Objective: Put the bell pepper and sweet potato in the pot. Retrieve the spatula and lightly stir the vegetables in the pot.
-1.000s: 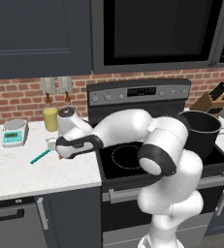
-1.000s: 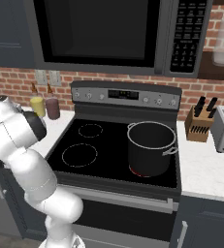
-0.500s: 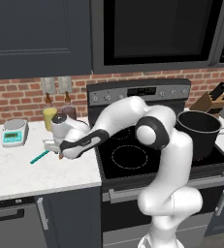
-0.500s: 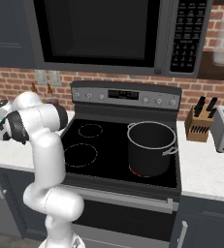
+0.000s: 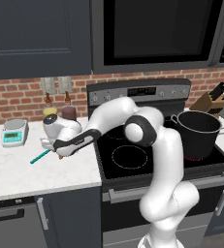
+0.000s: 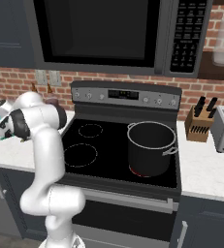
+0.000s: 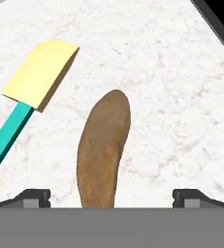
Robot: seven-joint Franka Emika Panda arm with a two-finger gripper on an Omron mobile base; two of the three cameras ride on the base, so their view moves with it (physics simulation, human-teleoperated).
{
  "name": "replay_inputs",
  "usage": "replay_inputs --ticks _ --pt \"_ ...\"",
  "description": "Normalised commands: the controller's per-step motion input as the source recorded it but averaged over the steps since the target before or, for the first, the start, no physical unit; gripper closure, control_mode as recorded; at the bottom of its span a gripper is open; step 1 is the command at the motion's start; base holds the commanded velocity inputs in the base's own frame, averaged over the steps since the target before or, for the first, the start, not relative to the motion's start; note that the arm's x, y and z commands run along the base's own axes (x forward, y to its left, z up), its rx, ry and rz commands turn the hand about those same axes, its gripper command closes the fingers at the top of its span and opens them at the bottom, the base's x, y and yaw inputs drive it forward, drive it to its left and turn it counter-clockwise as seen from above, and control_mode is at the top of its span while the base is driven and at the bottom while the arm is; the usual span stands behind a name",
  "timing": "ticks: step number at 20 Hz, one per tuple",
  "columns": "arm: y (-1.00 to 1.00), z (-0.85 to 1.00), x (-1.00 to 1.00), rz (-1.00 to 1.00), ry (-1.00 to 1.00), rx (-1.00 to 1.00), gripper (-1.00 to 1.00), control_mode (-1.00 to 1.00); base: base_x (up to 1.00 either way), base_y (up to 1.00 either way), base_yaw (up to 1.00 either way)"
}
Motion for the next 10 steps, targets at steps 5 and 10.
replay_inputs --ticks 5,10 --pt "-0.23 -0.20 0.11 -0.11 0.00 0.00 -1.00 -1.00 0.00 0.00 0.00" --pt "-0.49 -0.27 0.00 -0.08 0.00 0.00 -1.00 -1.00 0.00 0.00 0.00"
